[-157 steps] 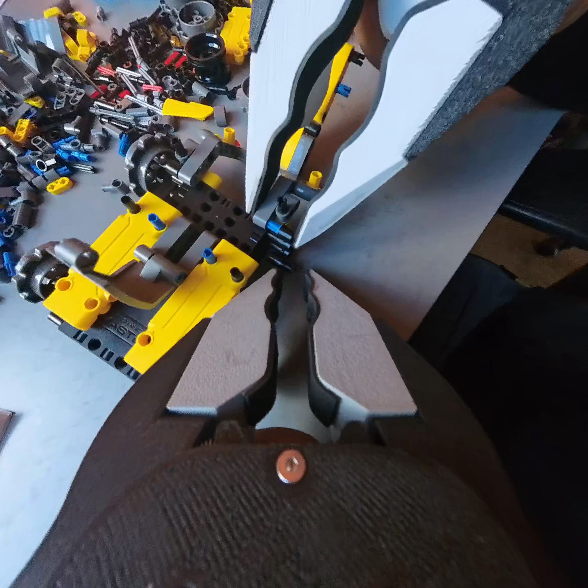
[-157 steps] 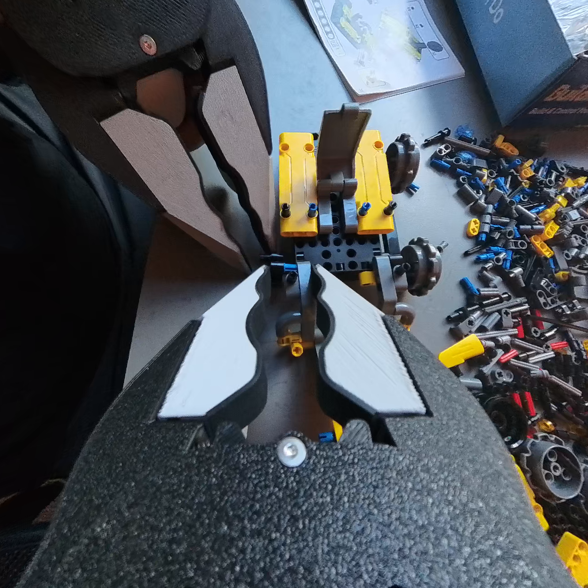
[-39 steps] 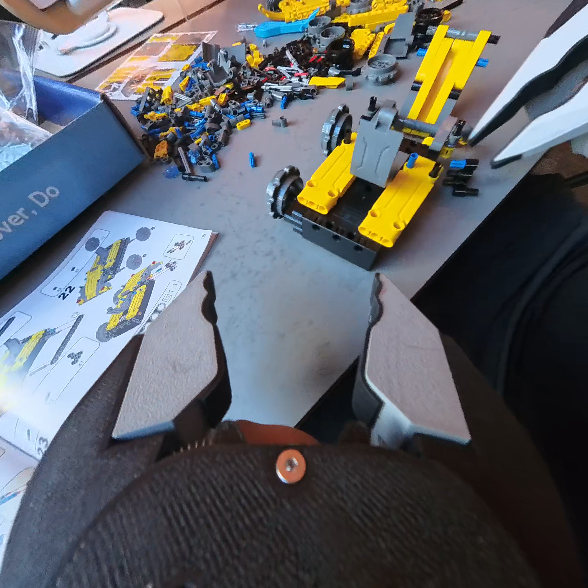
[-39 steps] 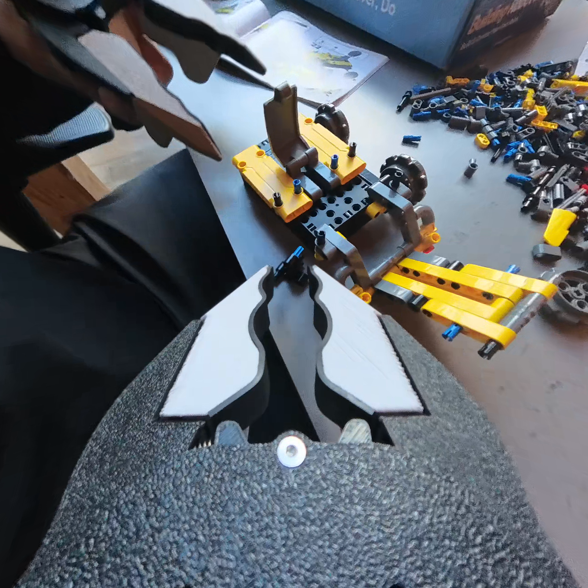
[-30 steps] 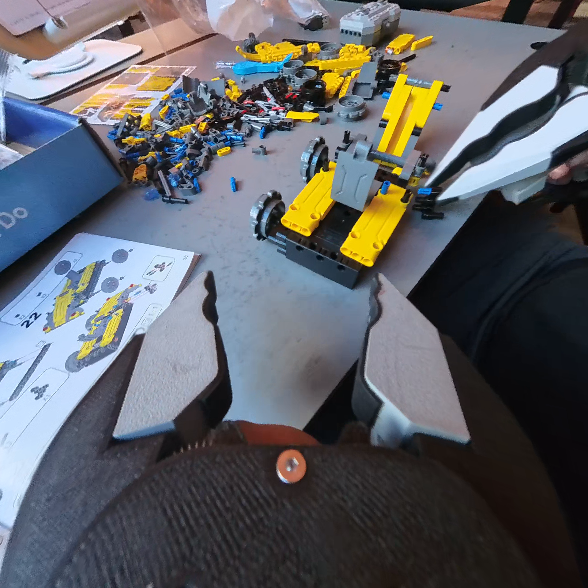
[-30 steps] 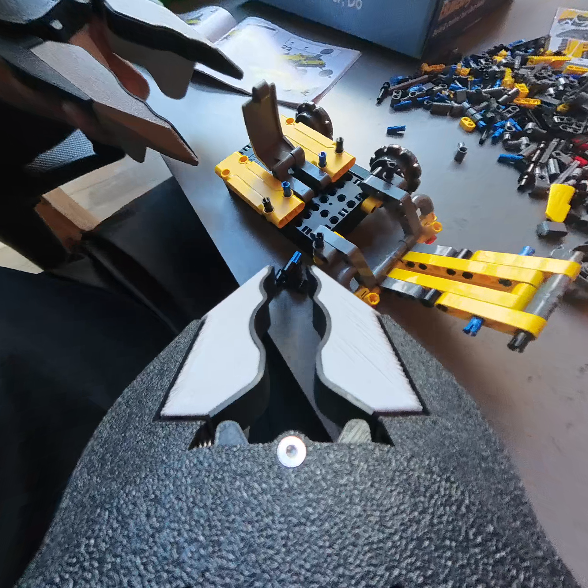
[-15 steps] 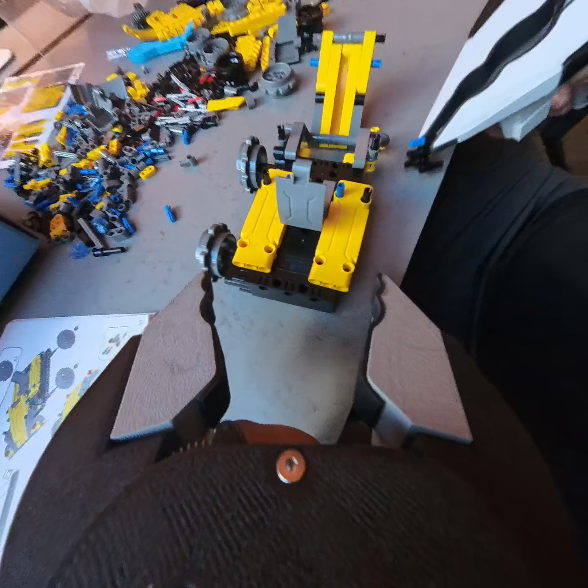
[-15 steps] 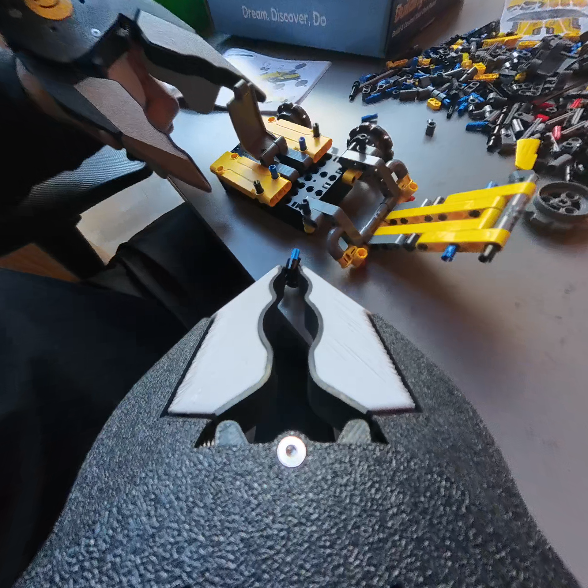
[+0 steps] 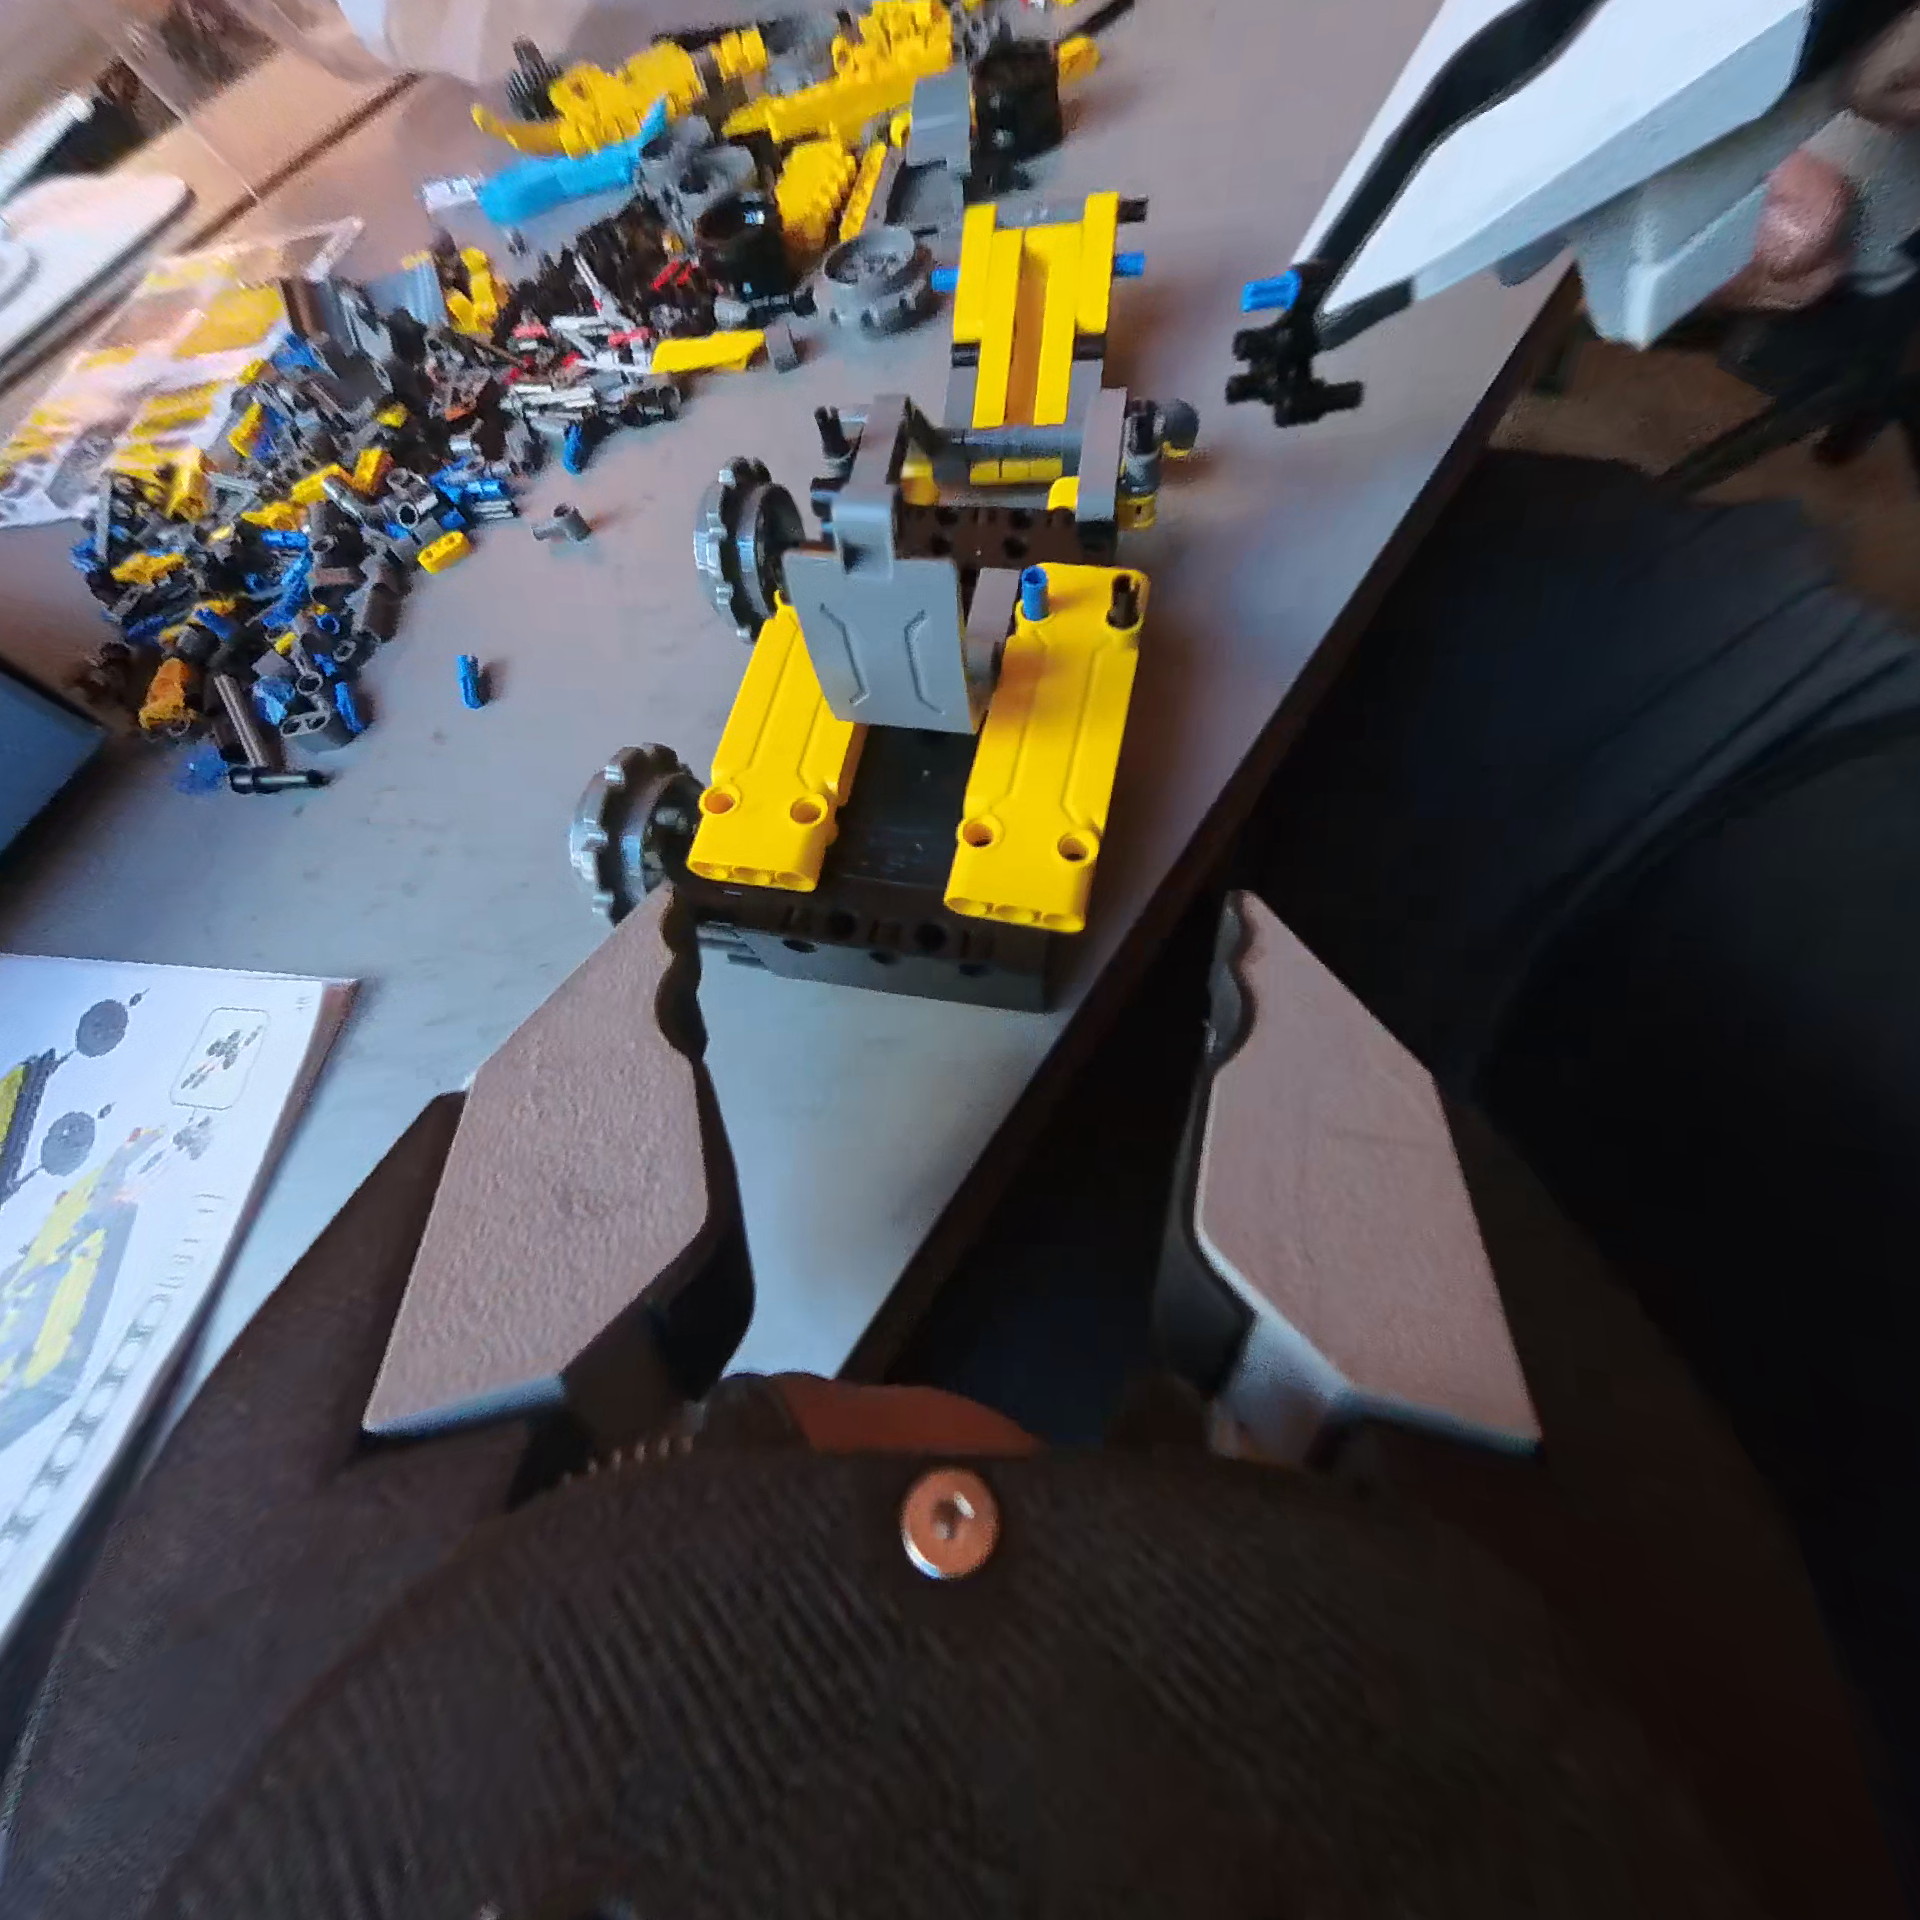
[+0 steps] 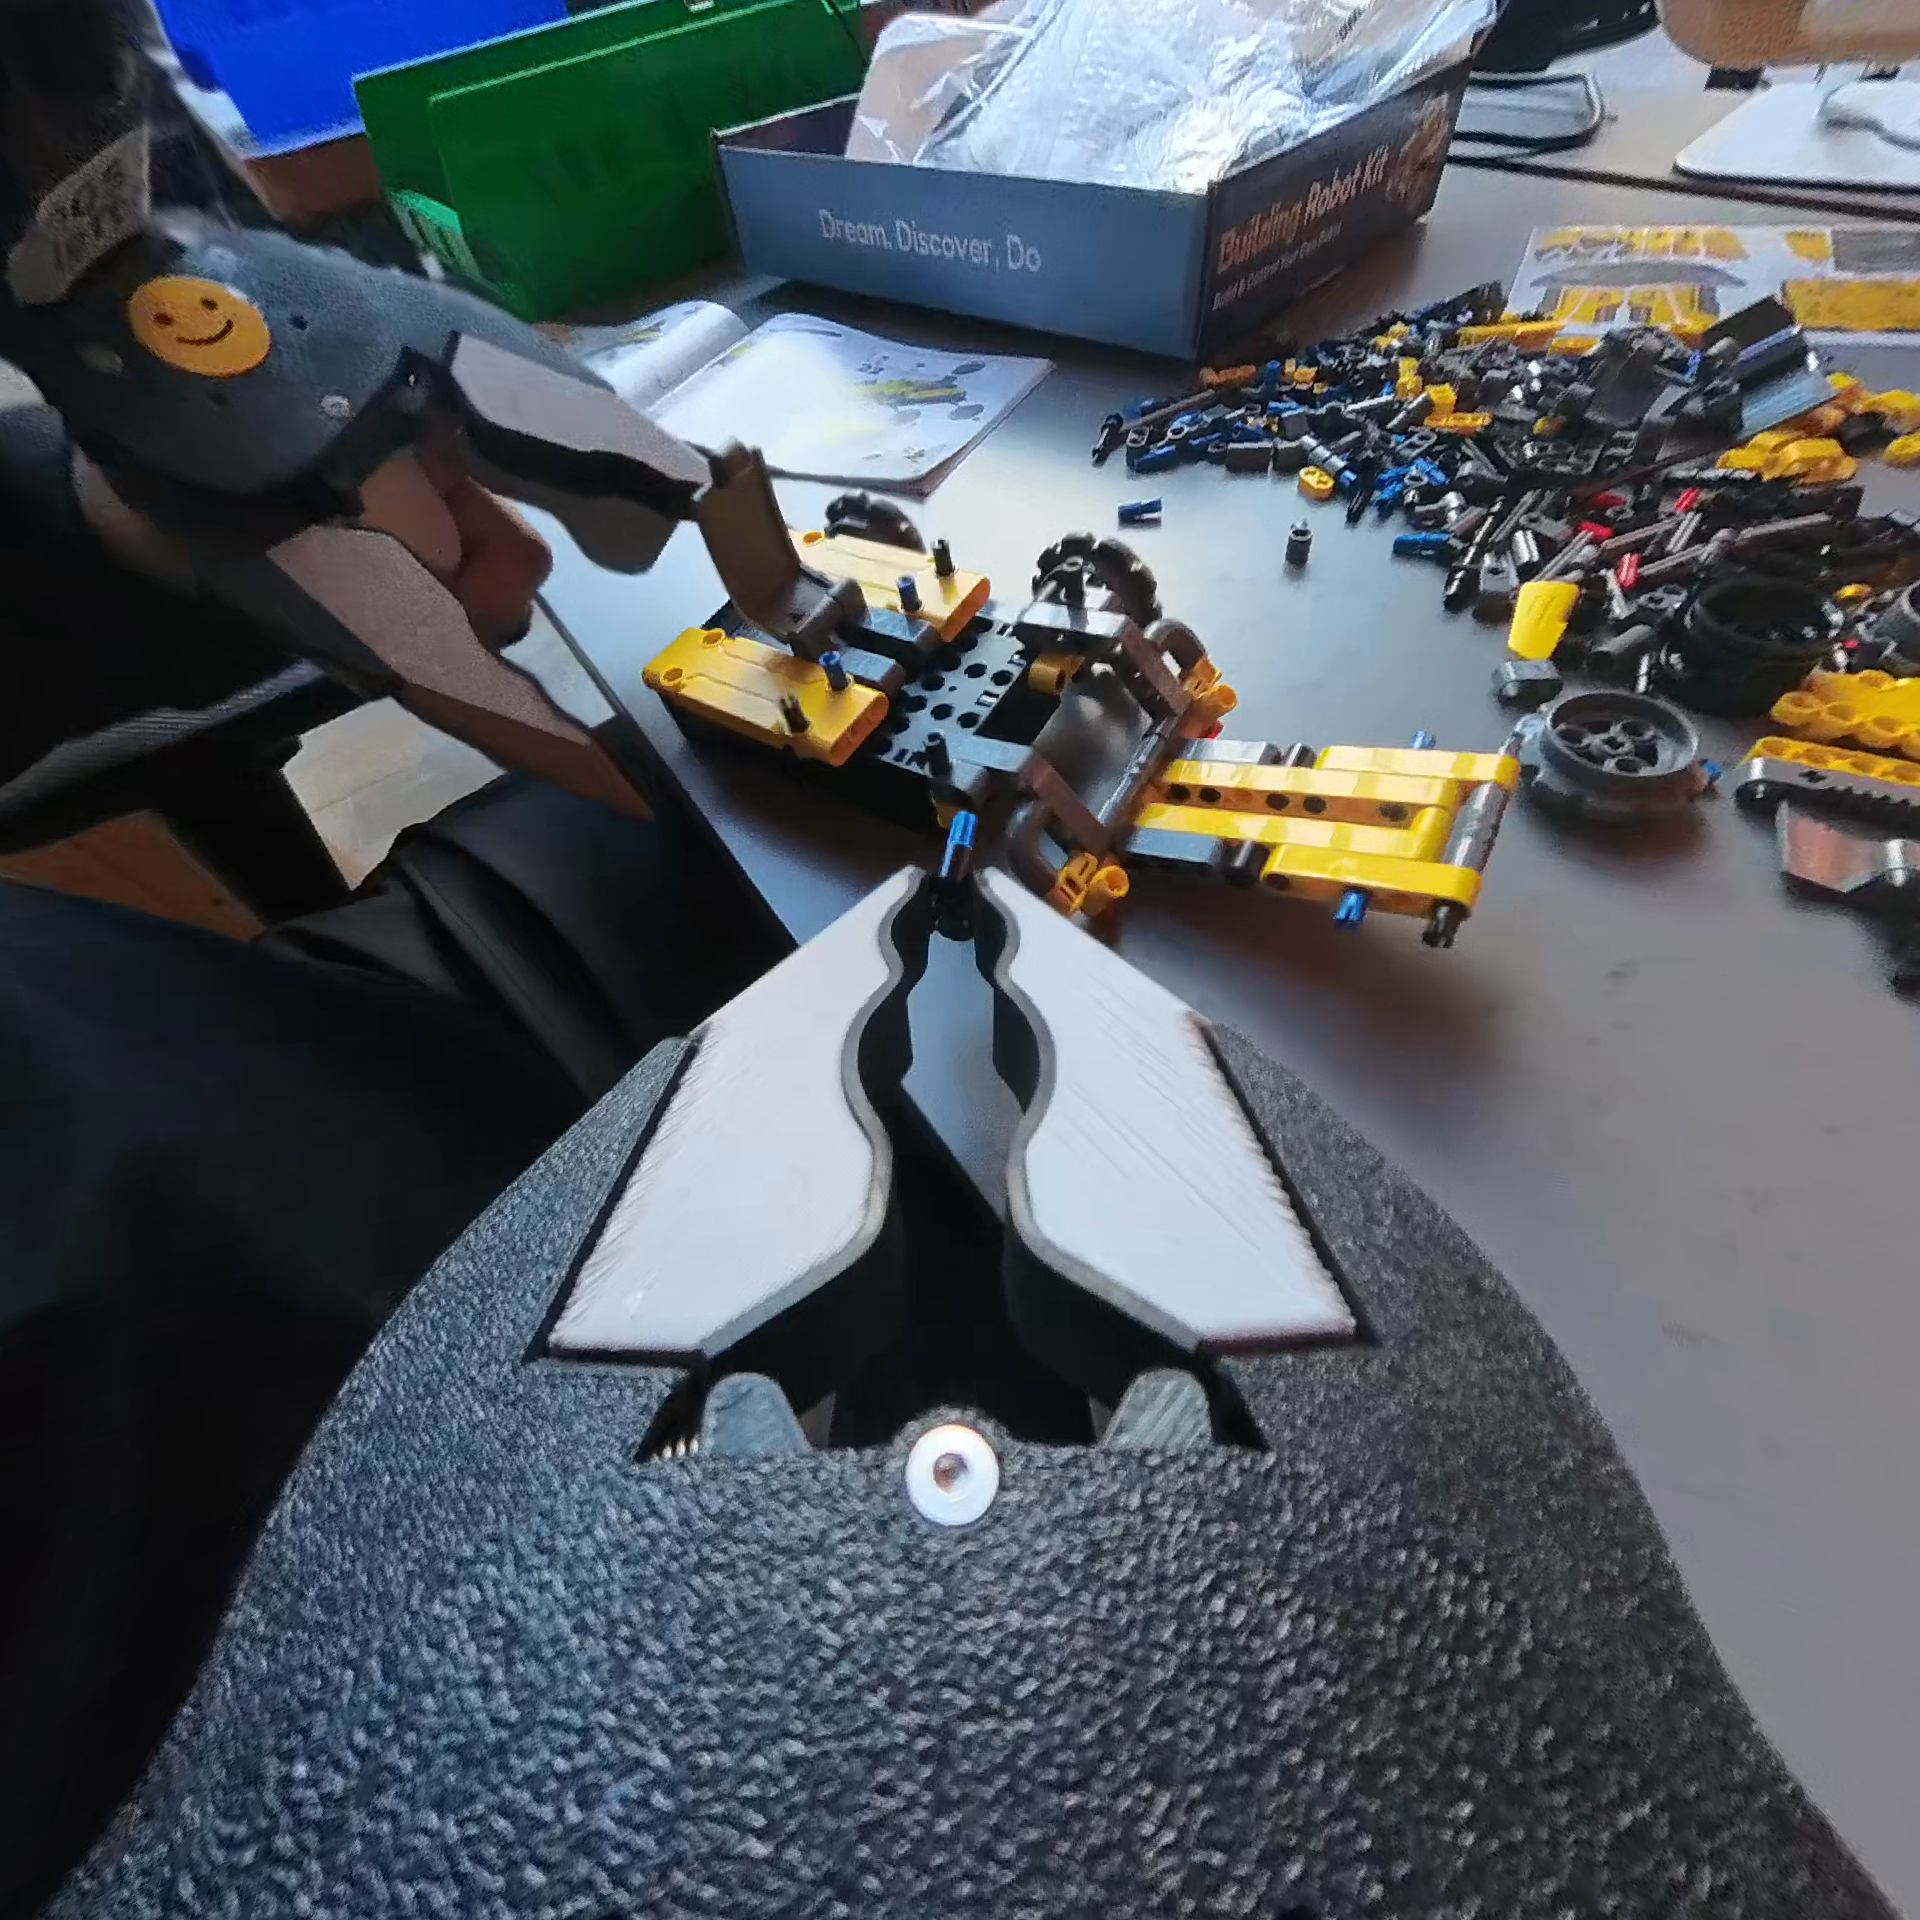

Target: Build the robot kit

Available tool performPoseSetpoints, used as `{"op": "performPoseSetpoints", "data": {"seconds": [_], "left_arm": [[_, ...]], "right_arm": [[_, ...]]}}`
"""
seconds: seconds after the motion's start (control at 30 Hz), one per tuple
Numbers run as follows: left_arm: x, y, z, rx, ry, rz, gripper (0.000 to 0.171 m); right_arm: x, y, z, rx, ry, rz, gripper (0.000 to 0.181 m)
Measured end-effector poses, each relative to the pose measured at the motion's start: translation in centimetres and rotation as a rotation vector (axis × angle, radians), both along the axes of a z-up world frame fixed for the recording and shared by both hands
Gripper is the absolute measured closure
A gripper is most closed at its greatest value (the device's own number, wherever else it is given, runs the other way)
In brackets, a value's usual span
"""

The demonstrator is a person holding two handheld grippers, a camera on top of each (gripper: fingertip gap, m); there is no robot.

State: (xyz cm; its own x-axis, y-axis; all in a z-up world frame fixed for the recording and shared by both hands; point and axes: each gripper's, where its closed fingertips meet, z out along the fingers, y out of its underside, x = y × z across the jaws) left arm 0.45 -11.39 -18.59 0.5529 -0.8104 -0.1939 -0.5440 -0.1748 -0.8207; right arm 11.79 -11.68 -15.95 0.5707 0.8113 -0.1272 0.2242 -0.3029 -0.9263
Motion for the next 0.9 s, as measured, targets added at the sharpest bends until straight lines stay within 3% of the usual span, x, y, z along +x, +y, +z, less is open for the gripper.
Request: {"op": "performPoseSetpoints", "data": {"seconds": [0.13,0.27,0.5,0.9], "left_arm": [[0.7,-0.7,0.0,0.032,-0.092,-0.007,0.068],[0.7,-0.6,-0.1,0.086,-0.129,-0.02,0.073],[0.4,-0.4,0.9,0.029,-0.276,-0.019,0.083],[0.2,-0.1,1.1,0.061,-0.283,-0.011,0.093]], "right_arm": [[0.2,0.5,0.2,0.033,-0.049,0.0,0.174],[0.8,1.8,0.0,0.019,-0.069,-0.039,0.174],[1.4,2.8,-1.2,-0.031,-0.123,-0.076,0.174],[2.0,2.8,-0.2,-0.024,-0.047,-0.088,0.174]]}}
